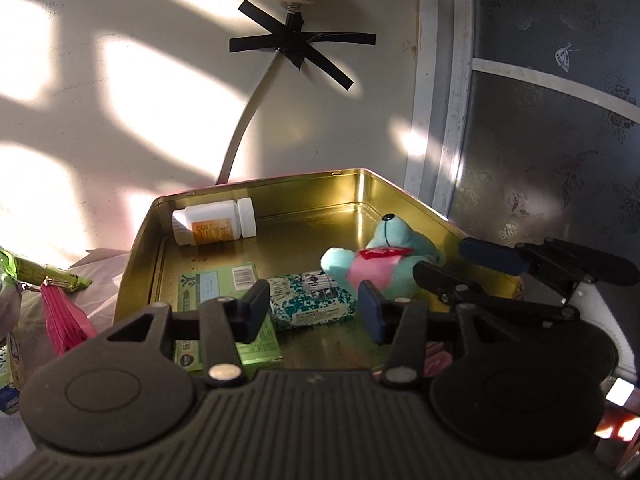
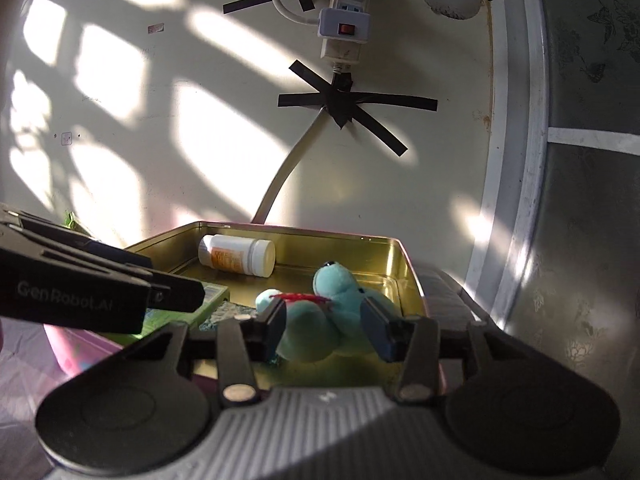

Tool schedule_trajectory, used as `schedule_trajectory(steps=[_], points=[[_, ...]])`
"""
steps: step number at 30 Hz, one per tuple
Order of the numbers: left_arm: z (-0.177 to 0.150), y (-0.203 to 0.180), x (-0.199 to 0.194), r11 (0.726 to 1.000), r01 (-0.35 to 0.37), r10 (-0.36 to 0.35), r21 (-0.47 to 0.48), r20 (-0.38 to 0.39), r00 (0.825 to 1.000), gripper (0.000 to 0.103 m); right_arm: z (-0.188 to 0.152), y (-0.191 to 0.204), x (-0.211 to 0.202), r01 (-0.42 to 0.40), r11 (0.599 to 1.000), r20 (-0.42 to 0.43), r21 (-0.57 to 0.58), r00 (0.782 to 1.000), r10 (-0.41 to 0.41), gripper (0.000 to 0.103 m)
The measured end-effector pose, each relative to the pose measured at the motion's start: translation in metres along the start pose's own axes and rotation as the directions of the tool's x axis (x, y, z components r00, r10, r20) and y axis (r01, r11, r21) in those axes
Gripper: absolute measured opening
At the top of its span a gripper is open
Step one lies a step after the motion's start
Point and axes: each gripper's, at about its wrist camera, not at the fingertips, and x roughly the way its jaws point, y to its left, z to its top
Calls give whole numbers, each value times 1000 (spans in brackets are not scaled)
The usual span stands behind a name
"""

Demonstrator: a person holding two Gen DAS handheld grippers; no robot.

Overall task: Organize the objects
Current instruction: 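Carry the teddy bear into the pink tin and release it, then move the right gripper back toward the green toothpaste box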

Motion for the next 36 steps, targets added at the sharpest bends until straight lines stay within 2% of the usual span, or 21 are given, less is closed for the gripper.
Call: schedule_trajectory(steps=[8, 14, 18, 22, 29, 36], points=[[-16, 18, -48, 995, -94, 94, -22, -4, 996, 52, 1, 14, -34, -51, 997, 54, 58, 997, 48, 43], [-48, 30, -72, 984, -176, 175, -8, -59, 983, 53, -7, 27, -65, -116, 982, 106, 151, 989, 100, 48], [-65, 42, -81, 978, -205, 202, -26, -103, 974, 53, -13, 37, -73, -151, 968, 79, 198, 987, 138, 48], [-73, 51, -88, 978, -205, 199, -46, -111, 974, 53, -16, 46, -75, -177, 960, 40, 219, 984, 172, 48], [-84, 63, -96, 976, -204, 196, -71, -109, 975, 55, -17, 67, -85, -194, 964, 16, 182, 981, 194, 49], [-99, 91, -101, 961, -250, 233, -118, -140, 962, 55, -18, 92, -81, -227, 963, -17, 146, 973, 232, 50]])
